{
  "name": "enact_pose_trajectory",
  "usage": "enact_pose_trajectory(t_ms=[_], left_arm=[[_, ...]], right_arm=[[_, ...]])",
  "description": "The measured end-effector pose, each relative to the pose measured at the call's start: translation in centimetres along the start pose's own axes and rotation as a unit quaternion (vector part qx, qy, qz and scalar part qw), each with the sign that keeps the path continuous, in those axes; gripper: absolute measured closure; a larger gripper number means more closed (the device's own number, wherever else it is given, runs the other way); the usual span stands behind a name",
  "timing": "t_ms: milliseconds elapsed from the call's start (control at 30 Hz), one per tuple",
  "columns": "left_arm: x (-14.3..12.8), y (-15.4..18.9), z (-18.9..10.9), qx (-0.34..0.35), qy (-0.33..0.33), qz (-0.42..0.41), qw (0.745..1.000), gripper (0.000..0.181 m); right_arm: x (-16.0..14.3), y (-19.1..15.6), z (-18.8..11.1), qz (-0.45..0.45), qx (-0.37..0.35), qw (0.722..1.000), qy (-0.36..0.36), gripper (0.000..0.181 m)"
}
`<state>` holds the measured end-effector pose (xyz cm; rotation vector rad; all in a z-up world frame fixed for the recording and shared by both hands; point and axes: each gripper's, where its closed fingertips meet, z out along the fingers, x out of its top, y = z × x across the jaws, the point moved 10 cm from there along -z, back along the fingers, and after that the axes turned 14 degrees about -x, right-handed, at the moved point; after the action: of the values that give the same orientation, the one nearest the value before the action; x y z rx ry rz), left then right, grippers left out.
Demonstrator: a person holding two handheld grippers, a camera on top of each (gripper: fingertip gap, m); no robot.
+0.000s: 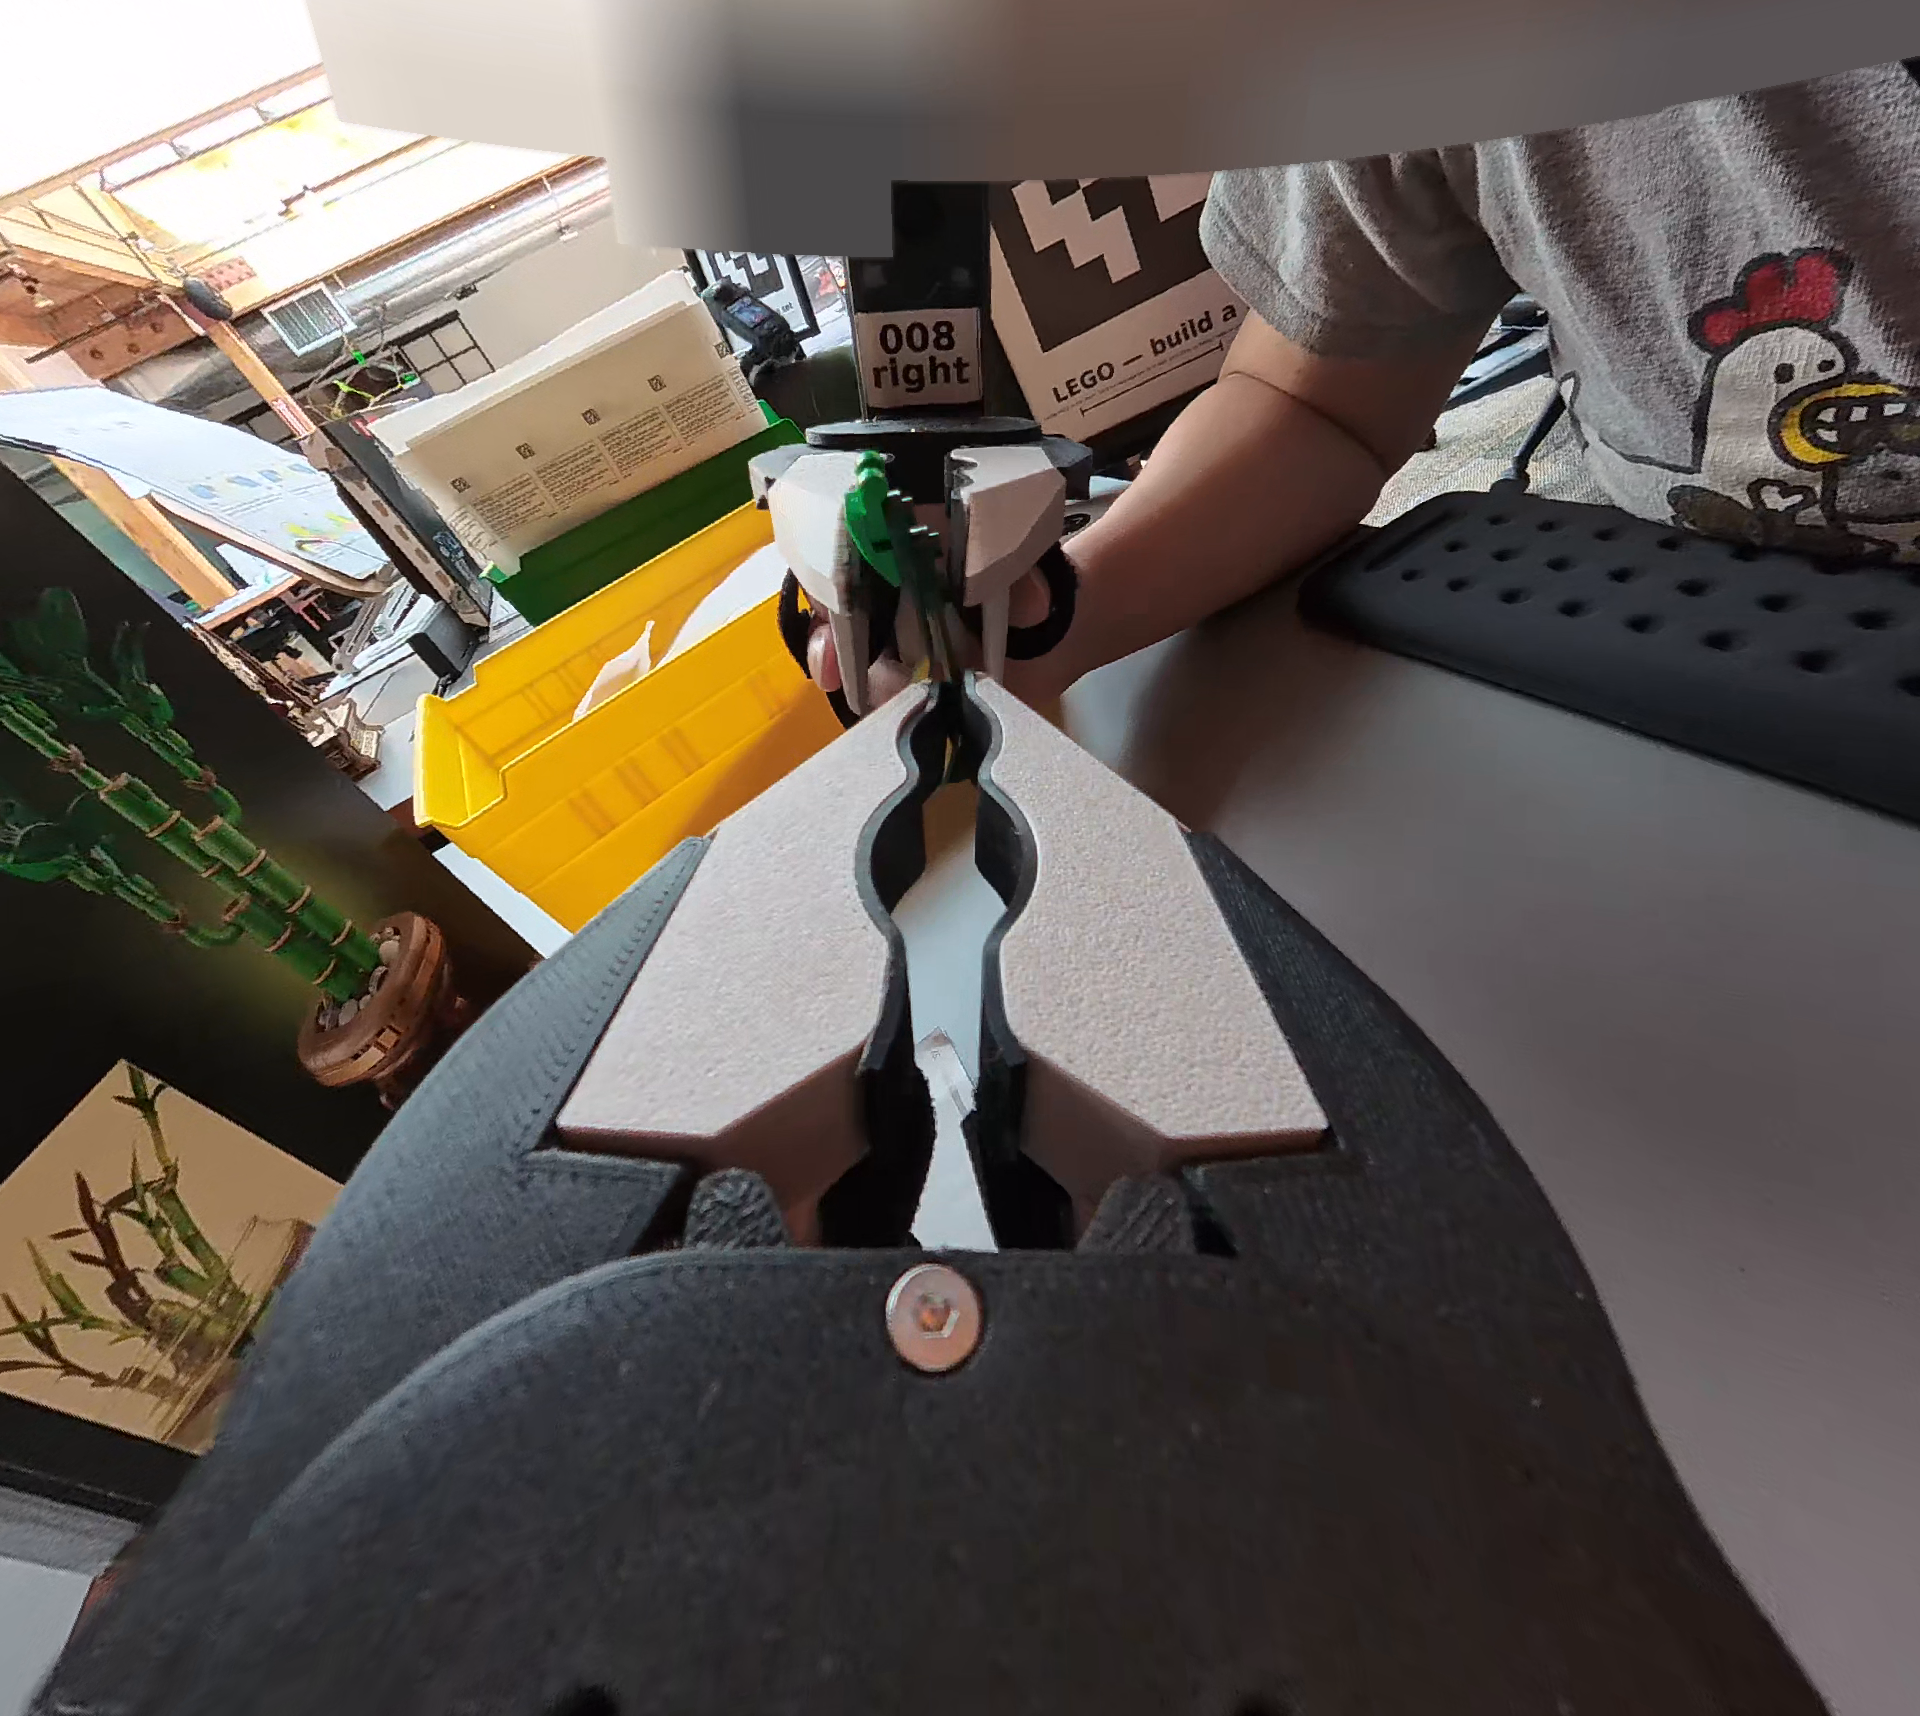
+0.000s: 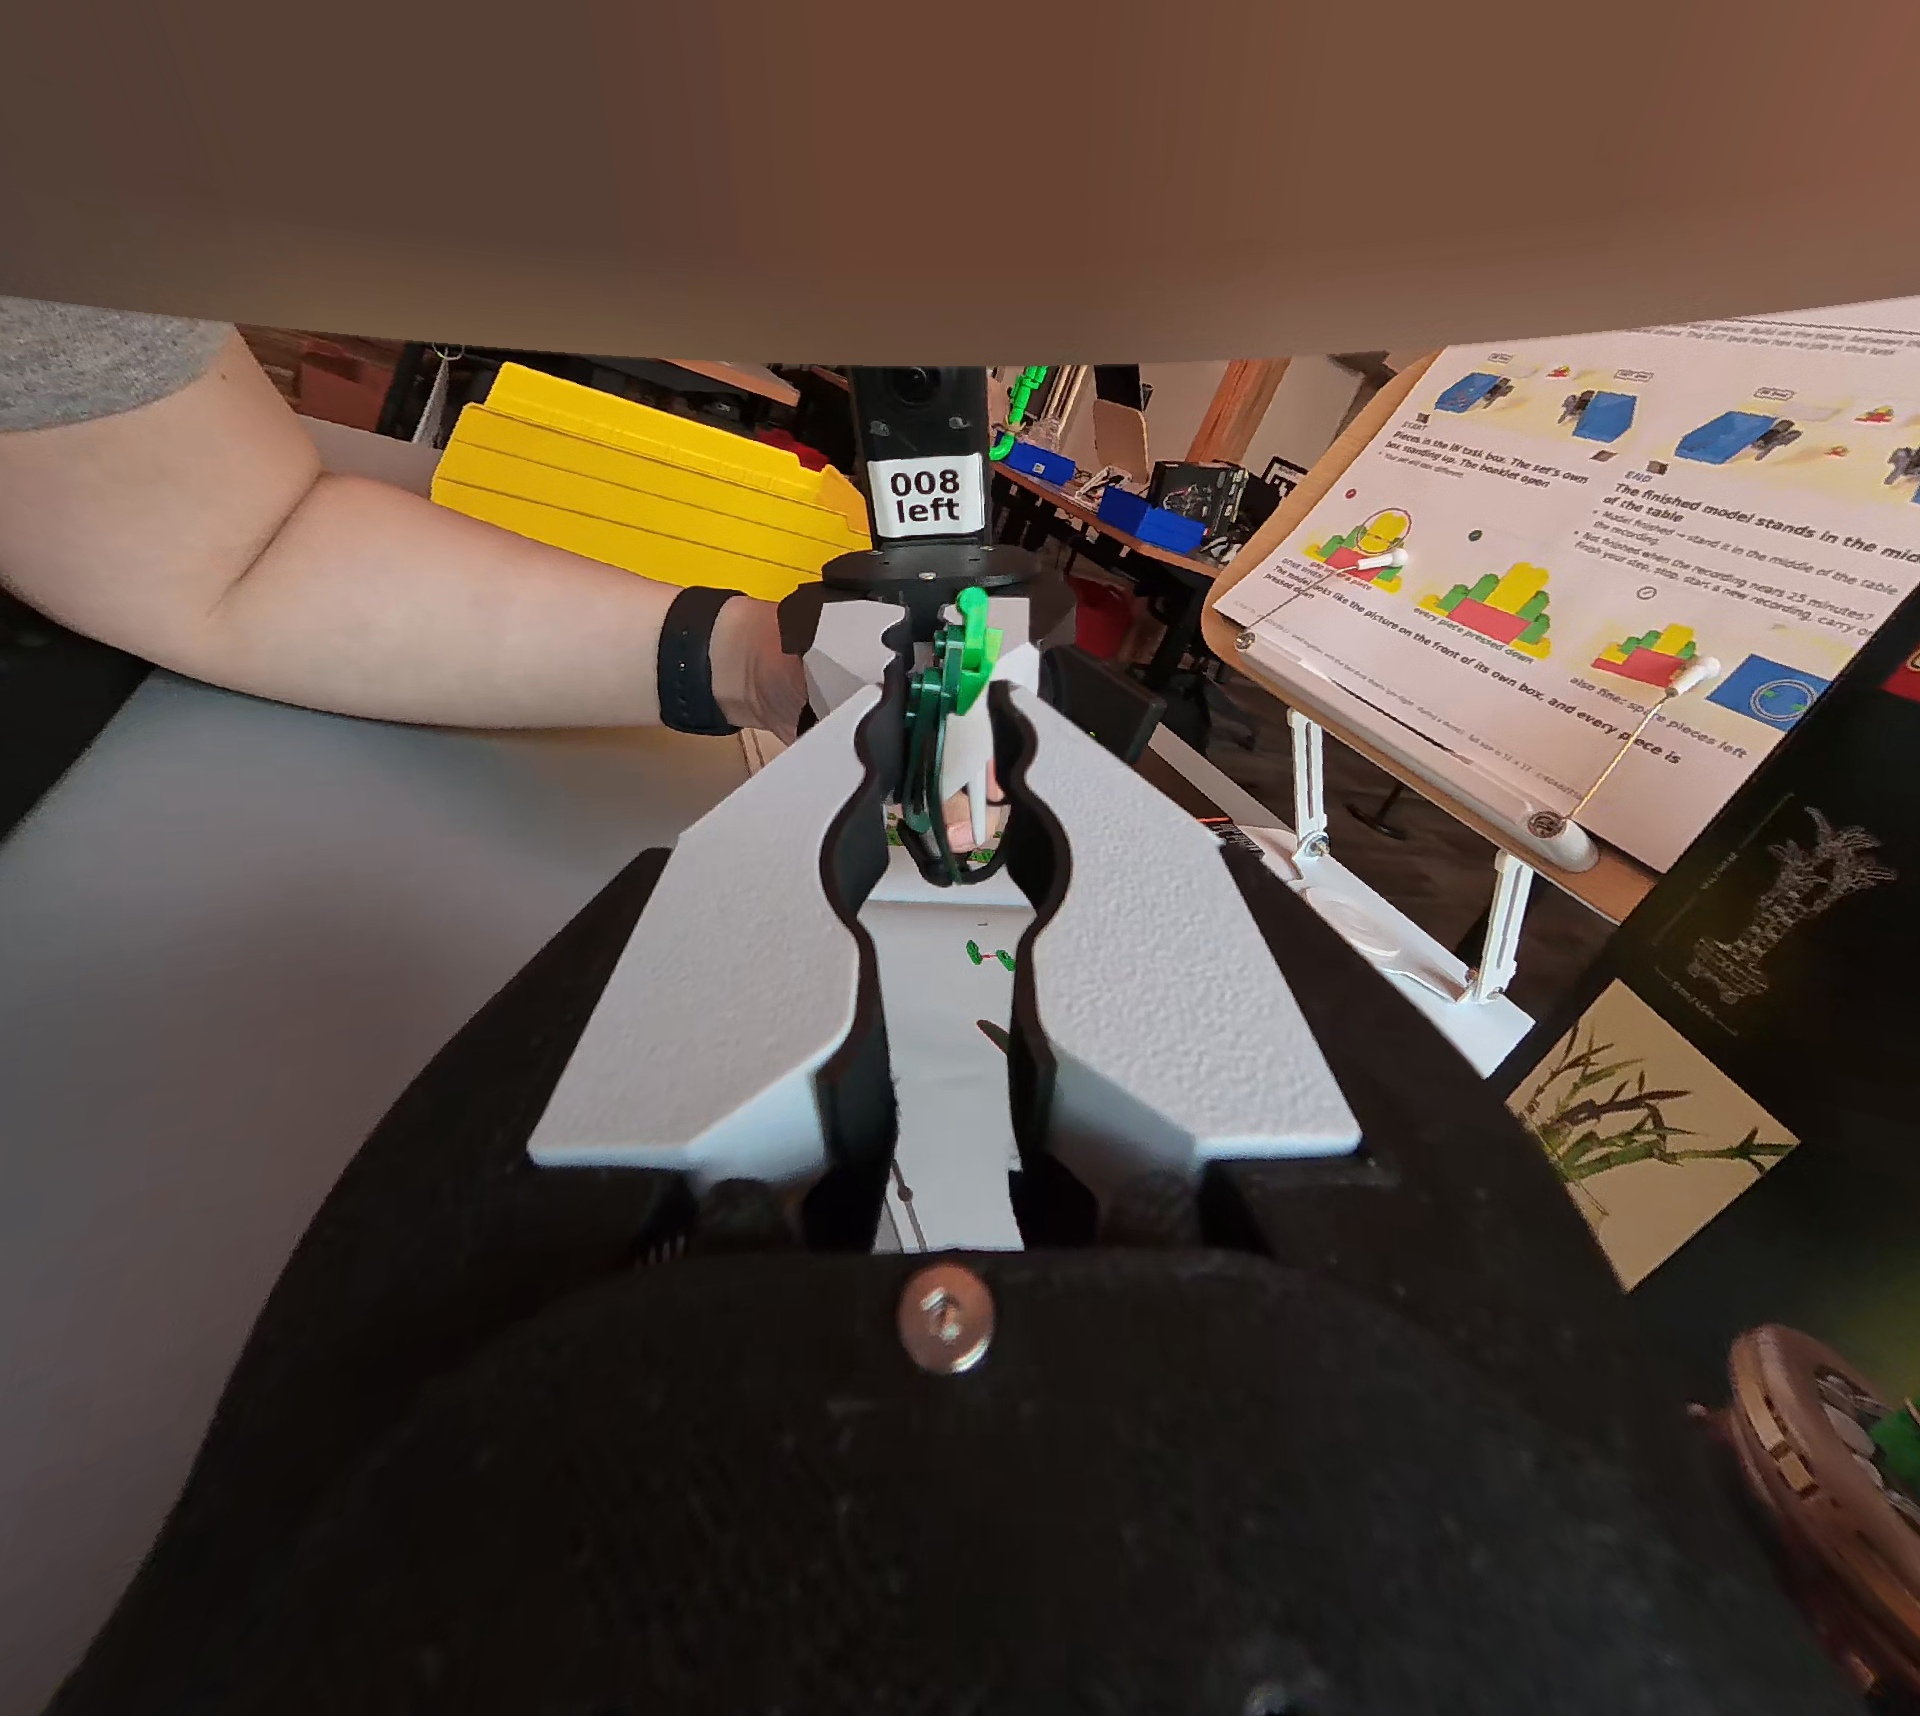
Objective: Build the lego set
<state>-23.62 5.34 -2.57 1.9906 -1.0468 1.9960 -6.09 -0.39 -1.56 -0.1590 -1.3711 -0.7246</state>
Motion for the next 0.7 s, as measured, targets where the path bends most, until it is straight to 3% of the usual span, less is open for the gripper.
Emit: enact_pose_trajectory(t_ms=[267,367,400,467,567,633,700], left_arm=[[-0.2,-0.3,-0.3,0.002,-0.006,-0.048,0.999,0.181],[0.0,-0.7,-0.6,-0.016,0.0,-0.127,0.992,0.181],[0.0,-0.9,-0.8,-0.019,-0.008,-0.165,0.986,0.181],[0.1,-1.5,-1.5,-0.018,-0.031,-0.266,0.963,0.181],[0.3,-2.2,-2.7,-0.029,-0.019,-0.432,0.901,0.181],[0.5,-1.7,-3.3,-0.04,0.005,-0.508,0.86,0.181],[0.1,0.0,-3.7,-0.018,-0.013,-0.562,0.827,0.181]], right_arm=[[-1.0,0.8,0.2,0.076,0.015,0.997,-0.009,0.169],[-1.7,2.1,0.2,0.108,-0.022,0.994,-0.021,0.126],[-1.7,2.4,0.1,0.107,-0.029,0.994,-0.019,0.121],[-1.6,2.6,-0.1,0.093,-0.031,0.995,-0.016,0.116],[-2.2,2.7,-0.2,0.078,-0.017,0.996,-0.031,0.116],[-3.0,2.5,0.2,0.101,0.011,0.993,-0.056,0.116],[-3.7,1.9,0.7,0.119,0.047,0.988,-0.088,0.116]])
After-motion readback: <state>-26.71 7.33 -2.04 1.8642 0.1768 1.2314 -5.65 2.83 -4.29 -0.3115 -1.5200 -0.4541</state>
